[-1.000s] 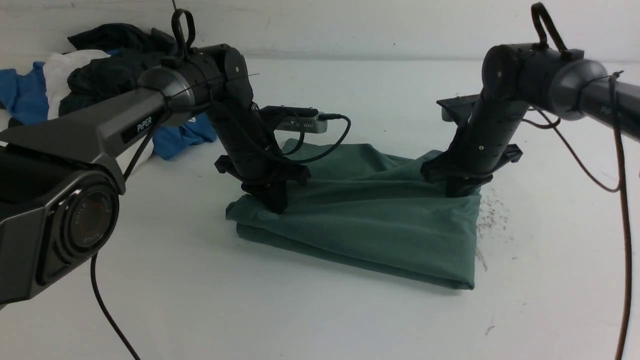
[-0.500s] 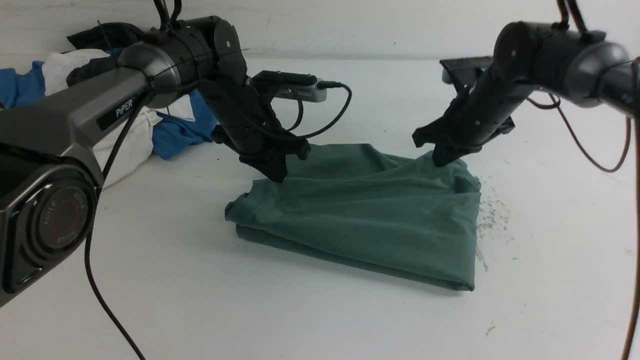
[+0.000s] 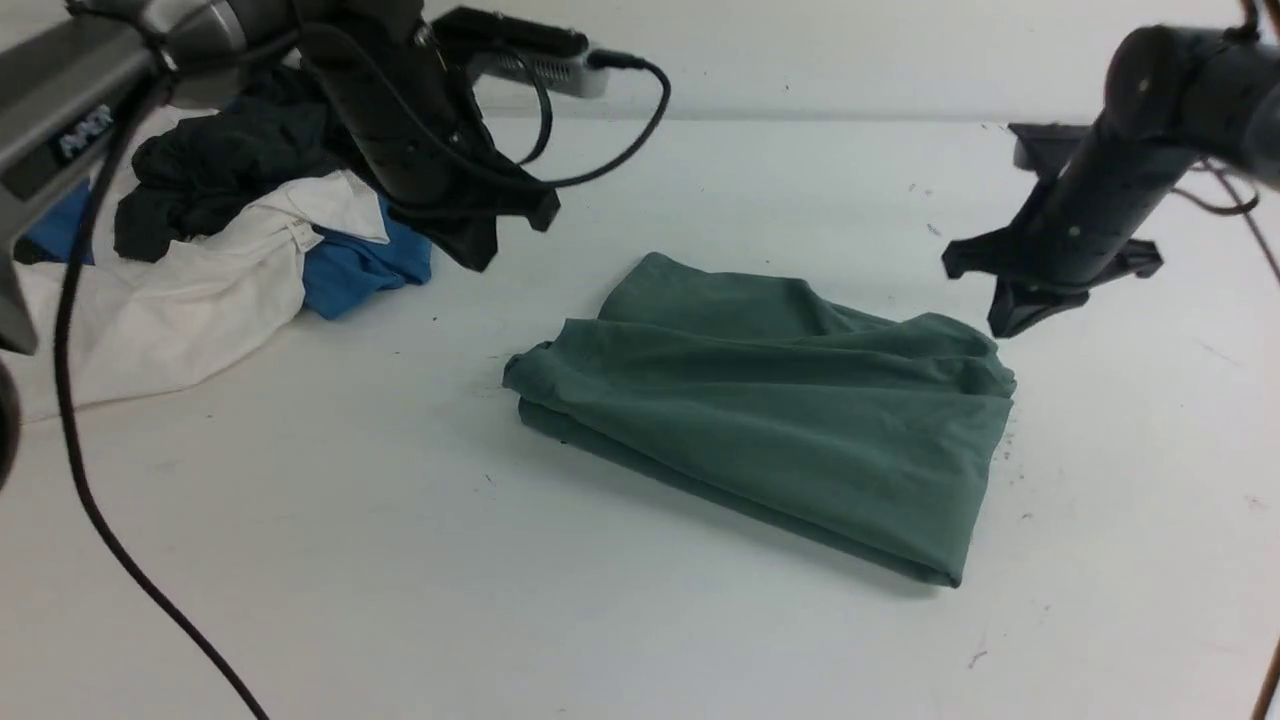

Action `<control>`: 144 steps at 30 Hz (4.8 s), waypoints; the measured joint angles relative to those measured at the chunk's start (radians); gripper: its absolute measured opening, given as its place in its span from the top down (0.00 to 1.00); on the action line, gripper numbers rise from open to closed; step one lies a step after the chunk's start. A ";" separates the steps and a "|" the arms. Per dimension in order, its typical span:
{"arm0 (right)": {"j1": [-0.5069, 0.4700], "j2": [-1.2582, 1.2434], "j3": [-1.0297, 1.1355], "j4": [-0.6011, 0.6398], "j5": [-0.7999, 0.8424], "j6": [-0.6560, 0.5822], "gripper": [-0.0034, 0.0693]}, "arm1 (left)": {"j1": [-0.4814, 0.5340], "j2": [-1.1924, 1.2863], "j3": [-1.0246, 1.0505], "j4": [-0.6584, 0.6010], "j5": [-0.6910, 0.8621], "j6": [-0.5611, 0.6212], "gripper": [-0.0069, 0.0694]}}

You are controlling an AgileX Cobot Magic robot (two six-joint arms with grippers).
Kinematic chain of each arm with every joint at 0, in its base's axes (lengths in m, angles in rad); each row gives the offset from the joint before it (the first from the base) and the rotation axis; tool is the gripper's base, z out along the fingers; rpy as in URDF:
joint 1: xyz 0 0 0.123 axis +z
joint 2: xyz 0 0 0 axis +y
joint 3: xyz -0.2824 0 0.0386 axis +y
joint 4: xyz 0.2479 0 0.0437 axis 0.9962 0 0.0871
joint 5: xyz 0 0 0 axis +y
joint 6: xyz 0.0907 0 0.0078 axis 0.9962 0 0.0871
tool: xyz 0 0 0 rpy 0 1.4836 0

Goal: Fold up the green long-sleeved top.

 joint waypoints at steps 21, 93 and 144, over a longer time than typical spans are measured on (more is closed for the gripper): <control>0.358 0.066 -0.004 0.108 0.047 -0.108 0.97 | 0.007 -0.715 0.423 0.021 0.021 -0.127 0.91; 0.698 -0.073 0.260 0.069 0.004 -0.002 0.97 | 0.007 -1.593 1.143 0.018 0.004 -0.347 0.91; 0.469 -1.085 0.757 -0.289 -0.160 0.252 0.97 | 0.007 -1.585 1.144 0.041 -0.093 -0.347 0.91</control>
